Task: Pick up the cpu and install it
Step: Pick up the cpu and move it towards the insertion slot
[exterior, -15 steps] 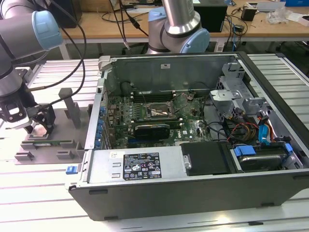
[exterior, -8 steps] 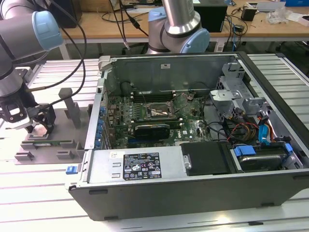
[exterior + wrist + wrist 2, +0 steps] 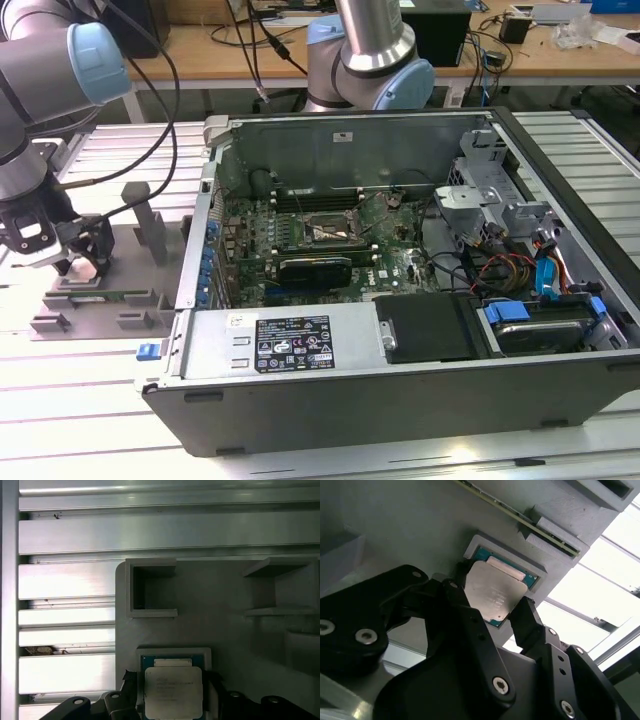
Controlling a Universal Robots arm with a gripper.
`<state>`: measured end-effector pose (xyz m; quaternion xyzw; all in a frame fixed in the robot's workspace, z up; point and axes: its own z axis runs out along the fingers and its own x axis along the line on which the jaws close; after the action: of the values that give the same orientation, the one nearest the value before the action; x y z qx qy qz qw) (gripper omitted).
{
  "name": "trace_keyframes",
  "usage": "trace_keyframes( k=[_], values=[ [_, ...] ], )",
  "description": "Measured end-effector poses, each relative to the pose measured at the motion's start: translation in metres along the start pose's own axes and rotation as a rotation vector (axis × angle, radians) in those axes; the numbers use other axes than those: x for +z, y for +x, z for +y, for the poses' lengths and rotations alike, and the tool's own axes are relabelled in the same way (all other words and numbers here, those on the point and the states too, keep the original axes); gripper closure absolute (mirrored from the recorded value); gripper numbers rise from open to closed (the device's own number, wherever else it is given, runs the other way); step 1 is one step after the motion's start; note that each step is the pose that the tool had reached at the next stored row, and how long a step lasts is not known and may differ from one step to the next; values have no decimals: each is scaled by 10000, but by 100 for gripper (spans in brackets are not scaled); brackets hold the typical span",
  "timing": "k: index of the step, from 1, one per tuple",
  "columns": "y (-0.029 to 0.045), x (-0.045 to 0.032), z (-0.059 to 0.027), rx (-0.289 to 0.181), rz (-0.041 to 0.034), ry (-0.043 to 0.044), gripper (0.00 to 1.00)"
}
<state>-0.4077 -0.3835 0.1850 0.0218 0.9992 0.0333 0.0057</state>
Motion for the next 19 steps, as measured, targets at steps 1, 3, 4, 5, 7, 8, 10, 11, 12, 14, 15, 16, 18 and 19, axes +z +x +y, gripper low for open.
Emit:
trace_keyframes(
  k=[1, 3, 4, 5, 7, 8, 10, 11, 12, 14, 15, 16, 18, 19],
  values=[
    [0, 0, 0, 0, 3, 0, 42],
    [0, 0, 0, 1, 8, 0, 45],
    [0, 0, 0, 1, 11, 1, 45],
    [0, -3, 1, 2, 17, 1, 45],
    [-1, -22, 2, 1, 15, 0, 45],
    [-1, -22, 2, 1, 14, 0, 45],
    [0, -24, 2, 1, 15, 0, 45],
    [-1, -24, 2, 1, 16, 0, 45],
    [-1, -24, 2, 1, 16, 1, 45],
    [-1, -24, 2, 1, 15, 0, 44],
    [-1, -25, 2, 1, 16, 1, 44],
    [-1, -25, 2, 1, 16, 1, 38],
    [-1, -25, 2, 1, 16, 1, 38],
    [-1, -26, 2, 1, 16, 1, 38]
  ],
)
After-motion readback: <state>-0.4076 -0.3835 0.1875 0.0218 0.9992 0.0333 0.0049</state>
